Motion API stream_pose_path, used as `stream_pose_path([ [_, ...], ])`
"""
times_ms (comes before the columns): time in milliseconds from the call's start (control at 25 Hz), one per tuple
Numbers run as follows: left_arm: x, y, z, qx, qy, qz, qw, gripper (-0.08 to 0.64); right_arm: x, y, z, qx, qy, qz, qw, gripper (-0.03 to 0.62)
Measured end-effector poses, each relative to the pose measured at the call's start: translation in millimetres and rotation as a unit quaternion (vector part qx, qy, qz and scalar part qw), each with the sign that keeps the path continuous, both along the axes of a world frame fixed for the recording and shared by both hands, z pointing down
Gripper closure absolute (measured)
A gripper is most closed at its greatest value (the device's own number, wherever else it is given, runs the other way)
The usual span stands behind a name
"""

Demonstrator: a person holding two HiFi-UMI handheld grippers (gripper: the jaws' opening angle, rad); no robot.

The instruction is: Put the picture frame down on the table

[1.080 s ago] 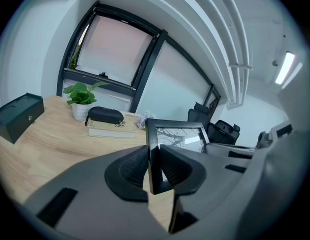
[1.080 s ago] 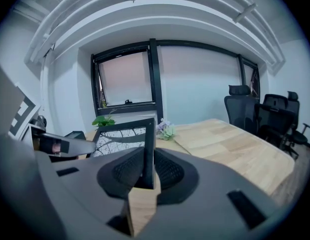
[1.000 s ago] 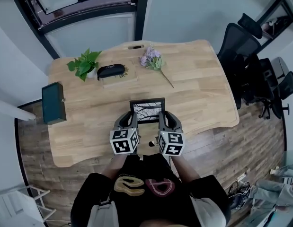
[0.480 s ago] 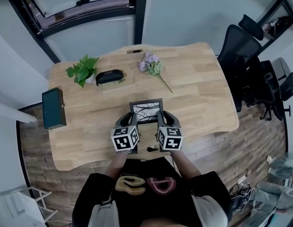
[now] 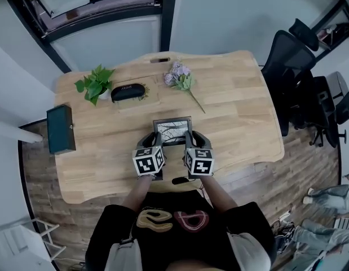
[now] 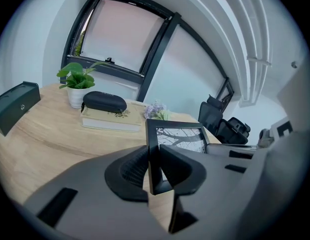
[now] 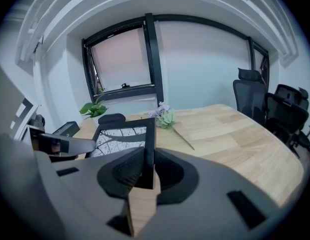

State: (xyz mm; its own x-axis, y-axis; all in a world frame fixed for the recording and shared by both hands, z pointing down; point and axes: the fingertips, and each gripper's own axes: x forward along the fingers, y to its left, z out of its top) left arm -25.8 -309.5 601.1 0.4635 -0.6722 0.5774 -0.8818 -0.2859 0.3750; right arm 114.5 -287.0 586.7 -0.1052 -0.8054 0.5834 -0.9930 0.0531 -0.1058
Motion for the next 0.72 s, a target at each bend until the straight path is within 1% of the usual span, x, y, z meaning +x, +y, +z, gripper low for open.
stream_pose_path([
  [360, 8.2, -17.4, 28.2, -0.034, -0.017, -0.008, 0.9993, 0.480, 8.1, -18.8, 26.9, -0.030, 0.003, -0.002, 1.000, 0.517],
  [560, 12.5, -24.5, 46.2, -0.055, -0.029, -0.002, 0.9980, 0.480, 12.1, -27.0, 44.2, -0.048, 0.004, -0.004, 0.999, 0.517],
  [720, 15.0, -32.3, 53.3, -0.065, -0.034, -0.004, 0.9973, 0.480, 13.9, -33.9, 55.0, -0.059, 0.002, -0.006, 0.998, 0.517],
])
